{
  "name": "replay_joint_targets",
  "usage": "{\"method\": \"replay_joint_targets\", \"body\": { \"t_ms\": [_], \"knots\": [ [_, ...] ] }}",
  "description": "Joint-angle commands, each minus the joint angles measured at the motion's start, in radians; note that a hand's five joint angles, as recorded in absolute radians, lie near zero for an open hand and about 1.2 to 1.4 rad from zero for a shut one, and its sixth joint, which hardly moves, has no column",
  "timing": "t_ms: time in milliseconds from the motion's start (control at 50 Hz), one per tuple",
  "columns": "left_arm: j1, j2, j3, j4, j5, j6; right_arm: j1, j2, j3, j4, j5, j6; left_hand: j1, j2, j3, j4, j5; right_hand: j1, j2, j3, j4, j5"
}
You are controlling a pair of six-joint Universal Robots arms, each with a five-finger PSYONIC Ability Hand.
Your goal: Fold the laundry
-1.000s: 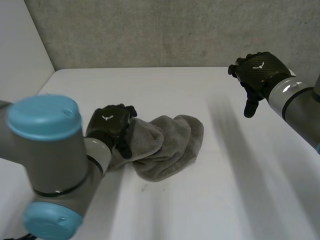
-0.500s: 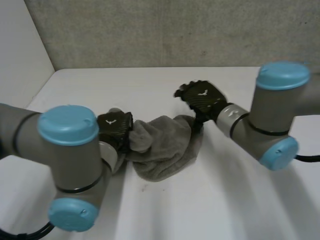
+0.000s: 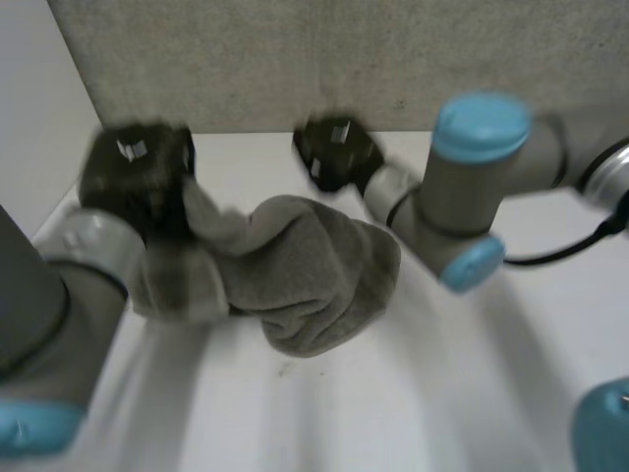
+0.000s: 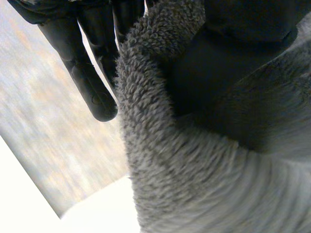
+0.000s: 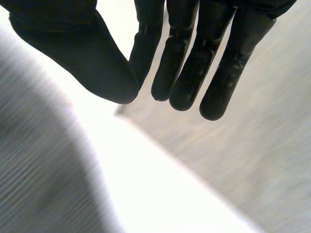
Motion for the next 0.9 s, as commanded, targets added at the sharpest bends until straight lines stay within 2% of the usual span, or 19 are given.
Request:
{"method": "replay_joint_targets", "body": {
  "t_ms": [20, 40, 80, 140, 160, 240, 320, 340, 360, 400, 440, 520, 560, 580, 620, 640, 680, 800, 900],
  "knots": [
    [0.088, -0.074, 0.333, 0.124, 0.114, 0.054, -0.055, -0.336, 0.063, -0.228, 0.244, -0.028, 0.220, 0.182, 0.183, 0.180, 0.193, 0.421, 0.221, 0.218, 0.208, 0.240],
    [0.088, -0.074, 0.334, 0.124, 0.114, 0.054, -0.056, -0.336, 0.063, -0.229, 0.244, -0.029, 0.220, 0.182, 0.183, 0.180, 0.193, 0.421, 0.221, 0.218, 0.208, 0.240],
    [0.088, -0.099, 0.381, 0.138, 0.122, 0.058, -0.060, -0.472, 0.248, -0.341, 0.232, -0.042, 0.220, 0.182, 0.183, 0.180, 0.193, 0.421, 0.221, 0.218, 0.208, 0.240],
    [0.090, -0.134, 0.434, 0.136, 0.122, 0.051, -0.060, -0.527, 0.336, -0.370, 0.218, -0.056, 0.220, 0.182, 0.183, 0.180, 0.193, 0.421, 0.221, 0.218, 0.208, 0.240],
    [0.087, -0.143, 0.434, 0.133, 0.123, 0.050, -0.059, -0.578, 0.434, -0.382, 0.198, -0.083, 0.220, 0.182, 0.183, 0.180, 0.193, 0.421, 0.221, 0.218, 0.208, 0.240],
    [0.076, -0.157, 0.400, 0.122, 0.125, 0.051, -0.059, -0.669, 0.673, -0.338, 0.146, -0.191, 0.220, 0.182, 0.183, 0.180, 0.193, 0.421, 0.221, 0.218, 0.208, 0.240],
    [0.045, -0.171, 0.293, 0.099, 0.126, 0.062, -0.060, -0.674, 0.762, -0.288, 0.131, -0.217, 0.220, 0.182, 0.183, 0.180, 0.193, 0.421, 0.221, 0.218, 0.208, 0.240],
    [0.024, -0.166, 0.267, 0.092, 0.128, 0.062, -0.062, -0.672, 0.776, -0.260, 0.134, -0.216, 0.220, 0.182, 0.183, 0.180, 0.193, 0.033, -0.167, -0.170, -0.180, -0.148],
    [0.024, -0.166, 0.266, 0.092, 0.128, 0.062, -0.062, -0.672, 0.777, -0.260, 0.134, -0.216, 0.220, 0.182, 0.183, 0.180, 0.193, 0.029, -0.171, -0.174, -0.184, -0.152],
    [-0.016, -0.156, 0.224, 0.080, 0.129, 0.062, -0.080, -0.634, 0.766, -0.232, 0.134, -0.205, 0.220, 0.182, 0.183, 0.180, 0.193, -0.670, -0.870, -0.873, -0.883, -0.851],
    [-0.033, -0.134, 0.205, 0.069, 0.128, 0.064, -0.110, -0.590, 0.743, -0.228, 0.128, -0.181, 0.220, 0.182, 0.183, 0.180, 0.193, -0.745, -0.946, -0.948, -0.959, -0.926],
    [-0.056, -0.051, 0.153, 0.043, 0.131, 0.065, -0.164, -0.514, 0.659, -0.206, 0.092, -0.071, 0.220, 0.182, 0.183, 0.180, 0.193, -0.743, -0.944, -0.946, -0.956, -0.924],
    [-0.073, 0.040, 0.100, 0.023, 0.134, 0.064, -0.201, -0.443, 0.562, -0.160, -0.021, 0.055, 0.220, 0.182, 0.183, 0.180, 0.193, -0.729, -0.929, -0.932, -0.942, -0.910],
    [-0.073, 0.041, 0.099, 0.023, 0.134, 0.064, -0.201, -0.442, 0.562, -0.160, -0.021, 0.056, 0.220, 0.182, 0.183, 0.180, 0.193, -0.729, -0.929, -0.931, -0.942, -0.909],
    [-0.094, 0.138, 0.044, 0.017, 0.138, 0.064, -0.209, -0.343, 0.466, -0.113, -0.175, 0.151, 0.220, 0.182, 0.183, 0.180, 0.193, -0.714, -0.914, -0.917, -0.927, -0.895],
    [-0.095, 0.139, 0.044, 0.017, 0.138, 0.064, -0.209, -0.343, 0.465, -0.113, -0.176, 0.151, 0.220, 0.182, 0.183, 0.180, 0.193, -0.714, -0.914, -0.917, -0.927, -0.895],
    [-0.120, 0.217, -0.006, 0.015, 0.138, 0.064, -0.198, -0.249, 0.392, -0.067, -0.306, 0.186, 0.220, 0.182, 0.183, 0.180, 0.193, -0.714, -0.914, -0.917, -0.927, -0.895],
    [-0.160, 0.277, -0.065, 0.015, 0.137, 0.067, -0.131, -0.125, 0.347, -0.030, -0.412, 0.185, 0.220, 0.182, 0.183, 0.180, 0.193, -0.720, -0.920, -0.923, -0.933, -0.901],
    [-0.179, 0.283, -0.086, 0.007, 0.137, 0.067, -0.045, -0.054, 0.335, -0.025, -0.435, 0.182, 0.220, 0.182, 0.183, 0.180, 0.193, -0.670, -0.871, -0.873, -0.883, -0.851]
  ]
}}
